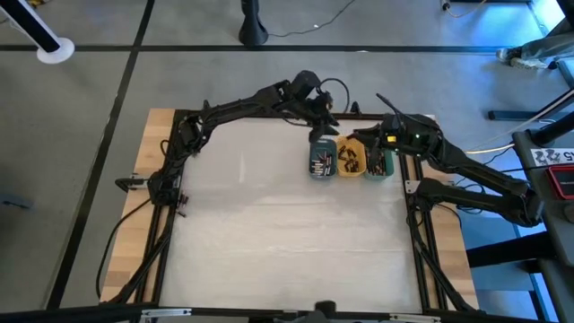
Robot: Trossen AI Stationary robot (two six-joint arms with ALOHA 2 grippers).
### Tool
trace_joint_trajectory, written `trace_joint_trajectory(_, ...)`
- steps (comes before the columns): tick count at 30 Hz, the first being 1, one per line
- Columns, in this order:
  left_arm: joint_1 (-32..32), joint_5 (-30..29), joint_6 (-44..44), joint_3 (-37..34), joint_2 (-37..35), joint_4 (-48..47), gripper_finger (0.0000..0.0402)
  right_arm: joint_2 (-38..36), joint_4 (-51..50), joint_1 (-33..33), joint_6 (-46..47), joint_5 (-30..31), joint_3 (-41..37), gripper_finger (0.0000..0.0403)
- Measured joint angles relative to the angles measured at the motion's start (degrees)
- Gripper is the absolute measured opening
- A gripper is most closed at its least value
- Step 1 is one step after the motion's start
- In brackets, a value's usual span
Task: Sort batteries
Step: Put the black battery into the green bin
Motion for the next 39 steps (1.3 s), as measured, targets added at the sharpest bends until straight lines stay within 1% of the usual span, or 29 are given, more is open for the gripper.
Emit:
trace_joint_trajectory(4, 1.61, -4.91, 3.17, 0.00, 0.00, -10.60, 0.0193, -1.43, -15.60, -1.16, -0.90, 10.48, 3.60, 0.0047)
trace_joint_trajectory(6, 2.16, -9.44, 4.75, 0.00, 0.00, -18.17, 0.0195, -1.29, -22.78, -1.95, 0.20, 14.06, 4.18, 0.0047)
trace_joint_trajectory(7, 2.52, -11.93, 5.52, -0.01, 0.00, -22.34, 0.0195, -1.16, -26.11, -2.44, 1.27, 14.88, 4.18, 0.0047)
trace_joint_trajectory(10, 3.56, -19.69, 6.62, -0.02, 0.00, -34.38, 0.0190, 0.76, -33.73, -4.03, 4.21, 14.82, 4.18, 0.0047)
trace_joint_trajectory(13, 4.31, -25.30, 6.94, -0.02, 0.00, -45.20, 0.0182, 3.98, -38.53, -4.58, 5.94, 14.12, 4.14, 0.0047)
trace_joint_trajectory(15, 4.73, -27.12, 6.71, -0.02, 0.00, -51.07, 0.0177, 6.57, -39.85, -4.58, 6.90, 14.40, 4.14, 0.0047)
trace_joint_trajectory(18, 5.08, -27.81, 5.77, -0.02, 0.00, -58.08, 0.0167, 11.04, -40.02, -4.58, 7.30, 14.49, 4.14, 0.0047)
trace_joint_trajectory(22, 5.36, -27.98, 4.49, -0.02, 0.00, -62.08, 0.0154, 17.57, -39.83, -4.58, 7.34, 14.66, 4.16, 0.0047)
trace_joint_trajectory(26, 5.24, -28.05, 4.38, -0.02, 0.00, -62.59, 0.0142, 23.72, -39.87, -4.93, 7.30, 15.86, 4.14, 0.0047)
trace_joint_trajectory(30, 4.97, -28.00, 4.45, -0.02, 0.00, -62.49, 0.0135, 27.81, -39.83, -7.08, 6.86, 14.73, 4.14, 0.0047)
trace_joint_trajectory(35, 5.01, -28.00, 4.76, -0.02, 0.00, -61.92, 0.0131, 29.79, -39.82, -10.65, 5.29, 13.91, 4.14, 0.0047)
trace_joint_trajectory(39, 5.03, -27.98, 5.59, -0.02, 0.00, -61.45, 0.0131, 29.82, -39.72, -13.04, 4.63, 11.93, 4.14, 0.0047)
